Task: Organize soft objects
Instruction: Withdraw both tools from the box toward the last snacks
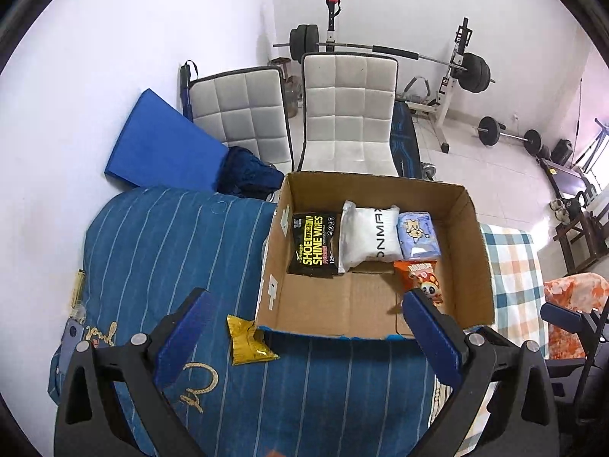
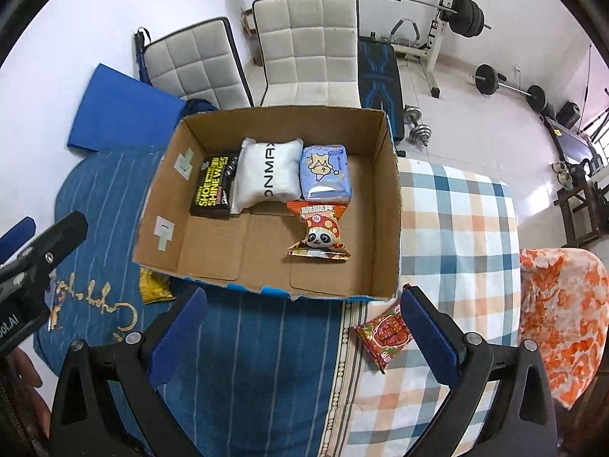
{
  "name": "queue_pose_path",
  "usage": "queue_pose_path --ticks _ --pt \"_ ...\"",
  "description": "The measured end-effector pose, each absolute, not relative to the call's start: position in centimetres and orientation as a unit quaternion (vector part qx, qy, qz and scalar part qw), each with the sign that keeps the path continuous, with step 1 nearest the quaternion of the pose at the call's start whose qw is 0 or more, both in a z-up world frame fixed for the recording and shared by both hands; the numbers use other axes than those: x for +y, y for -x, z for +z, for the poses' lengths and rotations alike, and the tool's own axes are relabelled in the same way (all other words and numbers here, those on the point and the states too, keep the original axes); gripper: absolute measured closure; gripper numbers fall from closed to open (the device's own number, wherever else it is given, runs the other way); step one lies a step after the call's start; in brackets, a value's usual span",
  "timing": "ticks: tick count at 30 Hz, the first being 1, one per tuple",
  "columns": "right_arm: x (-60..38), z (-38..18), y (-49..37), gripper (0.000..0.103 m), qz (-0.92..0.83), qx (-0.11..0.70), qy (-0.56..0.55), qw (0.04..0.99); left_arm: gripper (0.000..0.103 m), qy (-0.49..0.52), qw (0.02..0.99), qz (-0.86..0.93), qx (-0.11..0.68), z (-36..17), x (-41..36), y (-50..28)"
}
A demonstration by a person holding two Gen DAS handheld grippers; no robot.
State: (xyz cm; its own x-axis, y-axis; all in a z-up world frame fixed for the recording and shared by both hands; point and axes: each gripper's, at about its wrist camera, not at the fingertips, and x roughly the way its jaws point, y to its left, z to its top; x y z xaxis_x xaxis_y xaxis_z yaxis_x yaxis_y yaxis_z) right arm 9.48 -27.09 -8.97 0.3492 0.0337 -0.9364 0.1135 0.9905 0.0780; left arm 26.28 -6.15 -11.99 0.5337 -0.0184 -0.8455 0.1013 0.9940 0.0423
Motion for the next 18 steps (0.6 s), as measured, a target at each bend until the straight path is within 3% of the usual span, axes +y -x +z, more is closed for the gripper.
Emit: queue_pose_path --ticks 11,18 --pt "-28.3 -7.7 -7.7 0.0 -0.019 0.556 -0.08 0.827 0.0 -0.041 0.873 -0.036 0.484 -12.3 -6.9 -25.5" --pt "-32.1 -11.5 -8.5 0.0 -0.017 0.587 -0.079 0.806 0.0 -0.052 0.857 -0.003 0.513 -16.0 -6.1 -25.9"
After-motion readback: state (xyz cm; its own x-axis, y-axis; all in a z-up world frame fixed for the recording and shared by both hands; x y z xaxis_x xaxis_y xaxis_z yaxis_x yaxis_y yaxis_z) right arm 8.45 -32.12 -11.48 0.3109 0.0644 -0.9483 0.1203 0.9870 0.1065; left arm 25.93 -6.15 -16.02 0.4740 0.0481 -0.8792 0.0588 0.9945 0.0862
